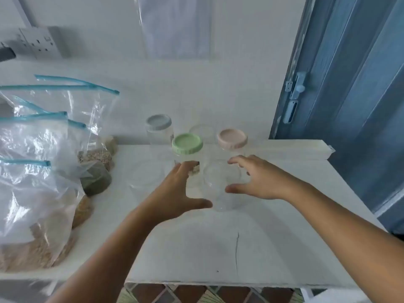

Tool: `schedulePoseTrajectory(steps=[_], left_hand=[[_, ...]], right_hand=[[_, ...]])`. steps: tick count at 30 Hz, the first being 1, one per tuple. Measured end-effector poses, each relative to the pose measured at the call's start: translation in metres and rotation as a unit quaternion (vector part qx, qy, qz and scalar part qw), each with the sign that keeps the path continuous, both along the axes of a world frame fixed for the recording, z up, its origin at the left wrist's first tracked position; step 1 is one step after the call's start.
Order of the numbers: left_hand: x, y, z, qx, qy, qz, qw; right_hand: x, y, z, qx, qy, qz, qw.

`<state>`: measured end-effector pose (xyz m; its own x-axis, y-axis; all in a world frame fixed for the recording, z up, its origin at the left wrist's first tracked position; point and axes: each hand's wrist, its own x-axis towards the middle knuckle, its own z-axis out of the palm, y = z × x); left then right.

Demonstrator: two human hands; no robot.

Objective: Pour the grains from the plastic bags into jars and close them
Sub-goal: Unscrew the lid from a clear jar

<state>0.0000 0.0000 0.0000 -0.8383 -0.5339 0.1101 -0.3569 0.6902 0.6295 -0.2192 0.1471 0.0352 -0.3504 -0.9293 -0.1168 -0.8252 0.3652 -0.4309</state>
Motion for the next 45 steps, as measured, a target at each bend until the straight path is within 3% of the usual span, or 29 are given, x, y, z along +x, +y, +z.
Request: schedulePoseTrajectory(steps=[9,15,20,22,27,45], left_hand=[[-0.034,0.018,-0.033,0.123,0.005,0.076,0.990],[-0.047,0.017,-0.036,0.152,0.028,0.076,0.985],[-0.050,0.018,-0.046,0.193,0.071,0.082,0.975],[-0.050,0.019,-0.051,0.208,0.094,0.084,0.970],[-0.051,0.012,-0.056,0.226,0.110,0.067,0.966],[-0.051,-0.002,-0.055,0.245,0.105,0.001,0.964]], right_hand=[[-0.006,-0.008,-0.024,-0.072,-0.022,0.013,0.997],[-0.020,-0.002,-0.024,-0.035,-0.112,0.071,0.991],[-0.024,-0.007,-0.022,-0.019,-0.123,0.077,0.989],[-0.019,-0.012,-0.018,-0.018,-0.114,0.065,0.991],[-0.002,-0.030,-0.018,-0.001,0.006,0.056,0.998],[0.001,-0.034,-0.003,0.040,-0.002,0.048,0.998]])
